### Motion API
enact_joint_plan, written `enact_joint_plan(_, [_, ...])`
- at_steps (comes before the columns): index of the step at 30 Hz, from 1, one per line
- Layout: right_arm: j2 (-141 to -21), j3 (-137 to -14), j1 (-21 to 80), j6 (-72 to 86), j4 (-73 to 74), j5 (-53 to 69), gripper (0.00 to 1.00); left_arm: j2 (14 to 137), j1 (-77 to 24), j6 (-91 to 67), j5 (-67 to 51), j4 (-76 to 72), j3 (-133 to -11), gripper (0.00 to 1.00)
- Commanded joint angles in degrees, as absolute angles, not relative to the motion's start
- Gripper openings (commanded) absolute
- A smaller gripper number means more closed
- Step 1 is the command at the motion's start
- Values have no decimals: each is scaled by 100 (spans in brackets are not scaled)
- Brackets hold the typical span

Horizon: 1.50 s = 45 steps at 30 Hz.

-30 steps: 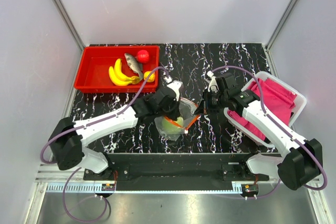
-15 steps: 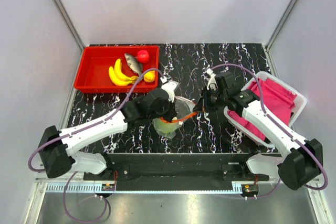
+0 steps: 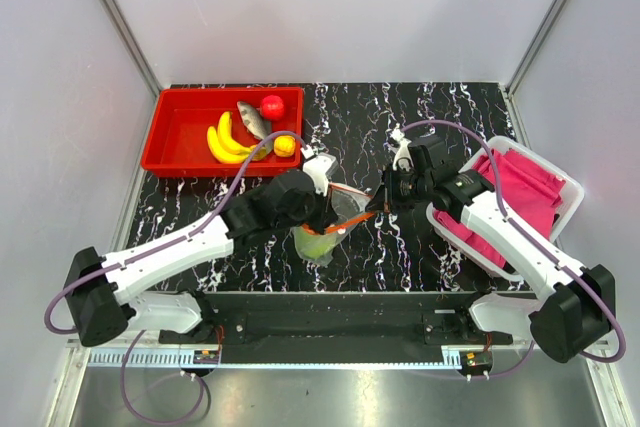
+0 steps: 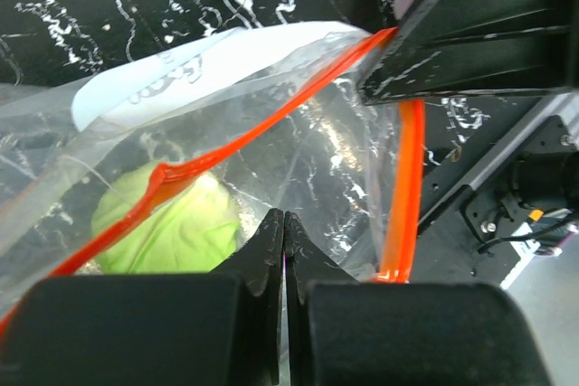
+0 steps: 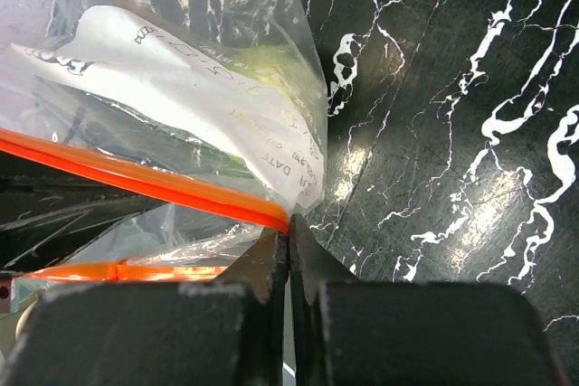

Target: Open the zip-top bag and remove the fake food

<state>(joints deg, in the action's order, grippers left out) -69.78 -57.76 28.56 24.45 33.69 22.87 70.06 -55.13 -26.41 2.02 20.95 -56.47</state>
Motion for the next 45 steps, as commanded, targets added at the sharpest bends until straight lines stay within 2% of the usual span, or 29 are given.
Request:
enact_joint_plan(1, [-6935,-5871,2760,2285,3753,1292,0,6478,-5449,-2645,150,1811,-5643,0])
enact_joint_plan(12, [-6741,-6029,2760,2355,3770,1248,0,6363,-5396,-2725,219,1678,-5440,0])
enact_joint_plan(20, [-6662,-6126,2760,2373,3700,1959,0,6907,-5388,-2768,439,2083,-5669,0])
enact_joint_plan(22, [-6688,-6205,2760,2426,3683,2249,0,7180,-5388,-2821,501,2057,-5669,8])
enact_joint_plan(23, [-6697,-6240,2760,2443,3691,2354,0,7346,-5379,-2847,553,2048,-5704,16])
enact_joint_plan(24, [-6697,-6266,2760,2469,3683,2521,0,7435,-5370,-2935,728,2074,-5739,32])
enact_joint_plan(26, [-6671,-6319,2768,2557,3639,2671,0,7619,-5309,-2997,791,2136,-5827,43])
enact_joint_plan(27, [-6662,-6328,2769,2592,3613,2889,0,7681,-5291,-3041,765,2144,-5862,53])
enact_joint_plan(28, [-6671,-6346,2769,2628,3578,2987,0,7751,-5274,-3058,730,2179,-5897,55])
enact_joint_plan(31, [-6715,-6328,2856,2830,3384,3331,0,8103,-5238,-3041,502,2363,-6117,59])
enact_joint_plan(36, [-6811,-6311,3076,2848,3340,3208,0,8446,-5229,-3032,273,2408,-6108,64])
enact_joint_plan(40, [-6803,-6302,3103,2812,3340,3217,0,8464,-5177,-3015,501,2373,-5995,64])
enact_joint_plan(43, [-6768,-6354,3103,2821,3349,3331,0,8543,-5063,-2953,247,2347,-5985,58])
enact_joint_plan(45, [-6741,-6381,3103,2839,3357,3296,0,8622,-5045,-2857,37,2338,-5994,58])
